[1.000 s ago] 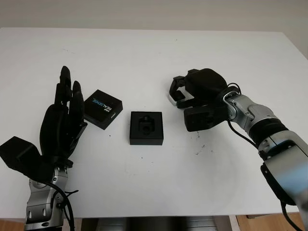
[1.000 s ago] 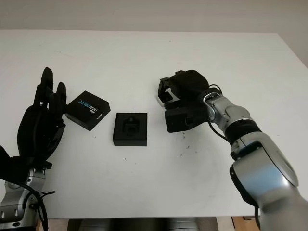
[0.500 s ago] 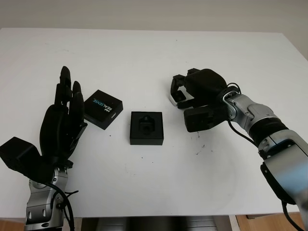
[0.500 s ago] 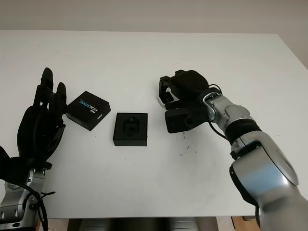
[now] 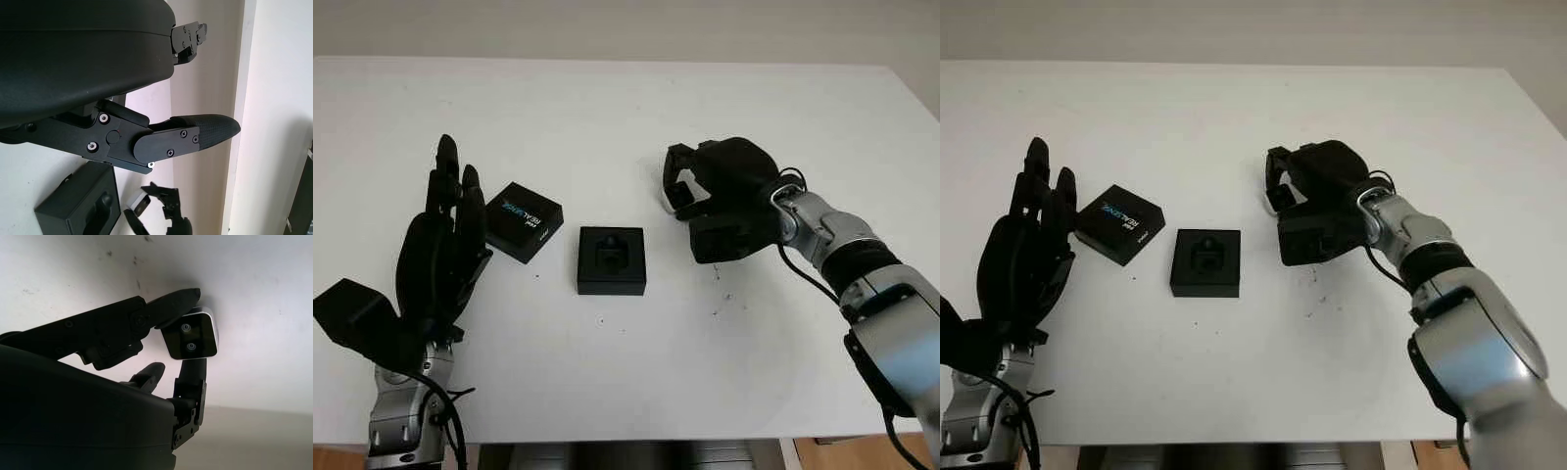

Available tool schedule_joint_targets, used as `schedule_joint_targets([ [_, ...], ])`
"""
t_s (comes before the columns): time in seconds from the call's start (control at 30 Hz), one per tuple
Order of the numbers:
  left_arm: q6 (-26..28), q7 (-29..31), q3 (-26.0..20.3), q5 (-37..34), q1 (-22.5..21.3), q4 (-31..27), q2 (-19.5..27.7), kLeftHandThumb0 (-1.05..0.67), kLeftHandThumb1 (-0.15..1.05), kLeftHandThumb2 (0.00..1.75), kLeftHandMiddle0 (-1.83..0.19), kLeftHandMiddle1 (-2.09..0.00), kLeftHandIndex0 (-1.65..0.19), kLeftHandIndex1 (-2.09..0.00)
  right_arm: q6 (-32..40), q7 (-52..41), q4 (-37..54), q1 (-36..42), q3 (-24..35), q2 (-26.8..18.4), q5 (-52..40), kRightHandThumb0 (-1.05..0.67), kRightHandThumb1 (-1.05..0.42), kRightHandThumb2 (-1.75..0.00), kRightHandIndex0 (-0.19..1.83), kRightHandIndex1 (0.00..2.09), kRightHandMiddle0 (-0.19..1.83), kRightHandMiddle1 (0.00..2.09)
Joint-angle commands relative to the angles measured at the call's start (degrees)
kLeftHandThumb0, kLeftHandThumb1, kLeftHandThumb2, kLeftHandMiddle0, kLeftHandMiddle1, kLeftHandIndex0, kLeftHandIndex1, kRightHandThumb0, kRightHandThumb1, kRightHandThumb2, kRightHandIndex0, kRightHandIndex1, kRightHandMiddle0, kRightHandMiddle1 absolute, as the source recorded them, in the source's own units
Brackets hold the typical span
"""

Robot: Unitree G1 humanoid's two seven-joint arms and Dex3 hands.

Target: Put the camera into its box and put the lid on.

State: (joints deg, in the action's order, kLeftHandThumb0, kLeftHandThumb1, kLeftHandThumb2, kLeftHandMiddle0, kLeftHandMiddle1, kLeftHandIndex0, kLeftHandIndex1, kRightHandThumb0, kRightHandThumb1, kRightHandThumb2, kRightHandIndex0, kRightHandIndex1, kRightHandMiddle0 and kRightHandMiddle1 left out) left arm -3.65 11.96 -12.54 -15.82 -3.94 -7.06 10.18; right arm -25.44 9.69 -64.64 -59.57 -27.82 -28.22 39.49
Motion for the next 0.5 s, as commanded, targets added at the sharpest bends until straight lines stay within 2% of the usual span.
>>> schedule_joint_targets([
  [0.0, -0.1, -0.1, 0.2, 0.0, 0.7, -1.0, -0.4, -0.66, 1.05, 0.55, 0.19, 0.0, 0.19, 0.0, 1.3, -1.6, 2.6, 0.9, 2.2, 0.0, -2.3, -0.35, -1.05, -0.08, 0.39, 0.24, 0.28, 1.92],
  [0.23, 0.3, -0.9, 1.4, 0.6, 1.6, -2.0, -1.7, -0.66, 1.05, 0.54, 0.19, 0.0, 0.19, 0.0, 7.4, -5.4, 16.3, 7.6, 7.5, -0.2, -6.9, -0.35, -1.05, -0.08, 0.42, 0.21, 0.29, 2.04],
  [0.3, 0.2, -1.1, 1.8, 0.9, 1.9, -2.1, -2.0, -0.67, 1.05, 0.55, 0.19, 0.0, 0.19, 0.0, 9.5, -6.9, 22.8, 10.9, 9.4, -0.2, -8.7, -0.34, -1.05, -0.08, 0.45, 0.21, 0.3, 2.08],
  [0.47, 0.7, -2.2, 3.0, 2.0, 2.9, -3.1, -2.8, -0.68, 1.05, 0.57, 0.19, 0.0, 0.19, 0.0, 17.6, -11.1, 38.8, 18.9, 13.1, 0.3, -10.7, -0.32, -1.04, -0.07, 0.5, 0.24, 0.33, 2.03],
])
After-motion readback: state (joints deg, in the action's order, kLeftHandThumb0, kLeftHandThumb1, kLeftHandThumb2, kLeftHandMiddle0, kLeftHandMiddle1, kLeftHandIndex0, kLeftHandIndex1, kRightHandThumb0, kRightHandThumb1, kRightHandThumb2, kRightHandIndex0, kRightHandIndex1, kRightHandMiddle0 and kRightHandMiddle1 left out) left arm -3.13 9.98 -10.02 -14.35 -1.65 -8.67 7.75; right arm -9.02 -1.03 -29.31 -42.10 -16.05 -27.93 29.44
